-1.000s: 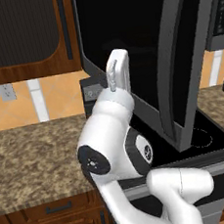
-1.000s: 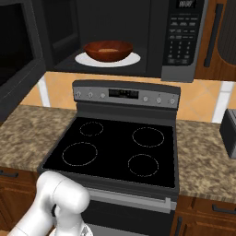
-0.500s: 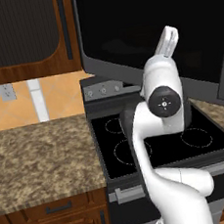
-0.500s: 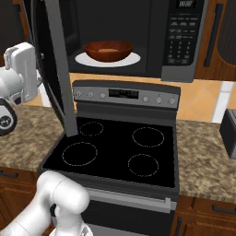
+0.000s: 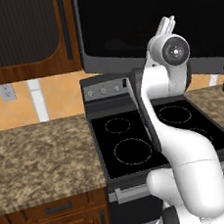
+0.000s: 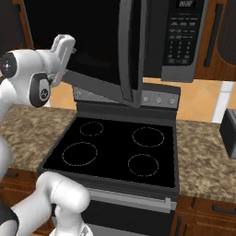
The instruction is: Open the microwave, place the bowl with waffle inside the microwave, then close the microwave door and turn it on.
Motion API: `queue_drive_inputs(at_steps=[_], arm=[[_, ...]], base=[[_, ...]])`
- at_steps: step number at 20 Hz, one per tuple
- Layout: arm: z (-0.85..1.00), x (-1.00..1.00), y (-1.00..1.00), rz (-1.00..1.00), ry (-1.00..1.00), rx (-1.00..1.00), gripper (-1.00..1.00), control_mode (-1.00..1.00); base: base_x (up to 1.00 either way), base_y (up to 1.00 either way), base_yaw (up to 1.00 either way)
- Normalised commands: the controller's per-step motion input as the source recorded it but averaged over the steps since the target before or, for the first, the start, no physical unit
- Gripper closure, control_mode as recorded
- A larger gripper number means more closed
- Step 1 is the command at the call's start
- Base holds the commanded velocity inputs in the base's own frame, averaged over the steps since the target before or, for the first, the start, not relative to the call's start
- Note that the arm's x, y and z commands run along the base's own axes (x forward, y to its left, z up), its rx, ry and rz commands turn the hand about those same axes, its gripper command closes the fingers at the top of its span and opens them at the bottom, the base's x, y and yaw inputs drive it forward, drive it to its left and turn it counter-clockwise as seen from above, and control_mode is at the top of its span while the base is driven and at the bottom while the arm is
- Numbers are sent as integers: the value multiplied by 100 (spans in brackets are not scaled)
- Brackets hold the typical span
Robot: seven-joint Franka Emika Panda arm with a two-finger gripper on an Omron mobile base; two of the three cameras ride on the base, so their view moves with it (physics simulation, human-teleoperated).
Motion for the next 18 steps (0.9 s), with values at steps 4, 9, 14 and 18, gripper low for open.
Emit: queue_drive_inputs(at_steps=[4,9,14,18], arm=[[0,100,-31,2,15,4,-100,-100],[-9,98,-27,0,0,1,-100,-100],[-24,100,-28,0,0,1,-100,-100],[-20,90,-10,0,0,1,-100,-100]], base=[[0,0,0],[0,0,0],[0,0,0],[0,0,0]])
